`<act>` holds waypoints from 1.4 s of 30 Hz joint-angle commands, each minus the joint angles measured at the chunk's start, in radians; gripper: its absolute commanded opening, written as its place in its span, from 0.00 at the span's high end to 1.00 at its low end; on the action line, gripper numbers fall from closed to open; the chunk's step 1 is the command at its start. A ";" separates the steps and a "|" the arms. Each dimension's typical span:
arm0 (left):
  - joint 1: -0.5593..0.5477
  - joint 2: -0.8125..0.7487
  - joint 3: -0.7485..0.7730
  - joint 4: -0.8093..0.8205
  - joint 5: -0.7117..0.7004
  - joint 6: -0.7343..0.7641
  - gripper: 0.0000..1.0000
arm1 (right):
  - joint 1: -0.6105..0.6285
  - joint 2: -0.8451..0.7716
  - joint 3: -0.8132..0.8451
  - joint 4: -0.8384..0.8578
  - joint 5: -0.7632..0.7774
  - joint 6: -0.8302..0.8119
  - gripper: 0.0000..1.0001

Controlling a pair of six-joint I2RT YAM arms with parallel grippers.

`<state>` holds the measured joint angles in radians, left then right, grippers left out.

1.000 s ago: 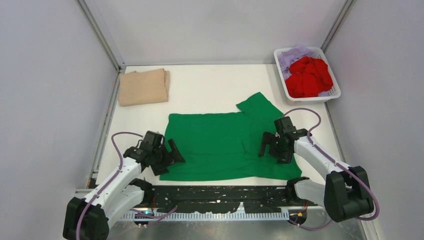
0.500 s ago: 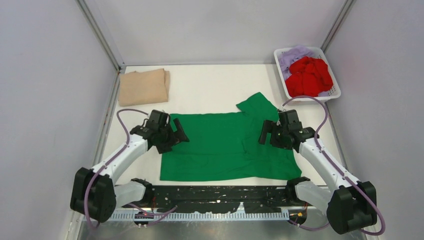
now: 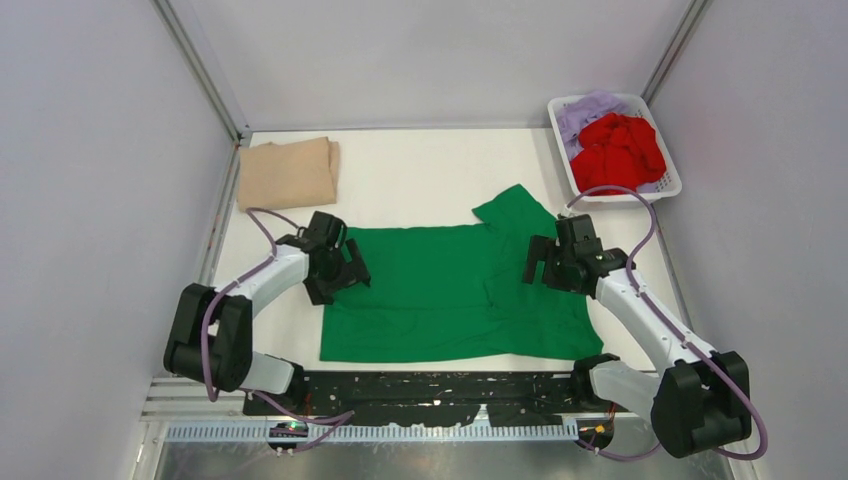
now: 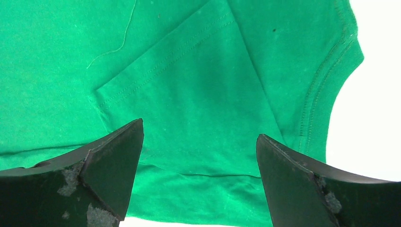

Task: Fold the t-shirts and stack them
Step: Grab the side of the flattened tshirt furthest away from the robot with both arms

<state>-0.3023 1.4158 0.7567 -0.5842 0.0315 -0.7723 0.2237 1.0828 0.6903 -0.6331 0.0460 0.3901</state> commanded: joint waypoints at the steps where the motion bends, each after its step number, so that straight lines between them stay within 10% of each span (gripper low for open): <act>1: 0.026 -0.015 0.084 -0.023 -0.078 0.033 0.00 | -0.006 0.003 0.065 0.037 0.047 -0.019 0.05; 23: 0.158 0.571 0.756 -0.083 0.028 0.187 0.04 | -0.006 0.105 0.158 0.254 0.020 -0.059 0.05; 42: 0.131 0.621 0.758 -0.136 0.000 0.127 0.53 | -0.009 0.155 0.160 0.266 0.030 -0.063 0.05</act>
<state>-0.1509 2.0396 1.4807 -0.6571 0.0845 -0.6334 0.2199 1.2209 0.8093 -0.4137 0.0624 0.3416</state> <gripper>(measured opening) 0.535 0.954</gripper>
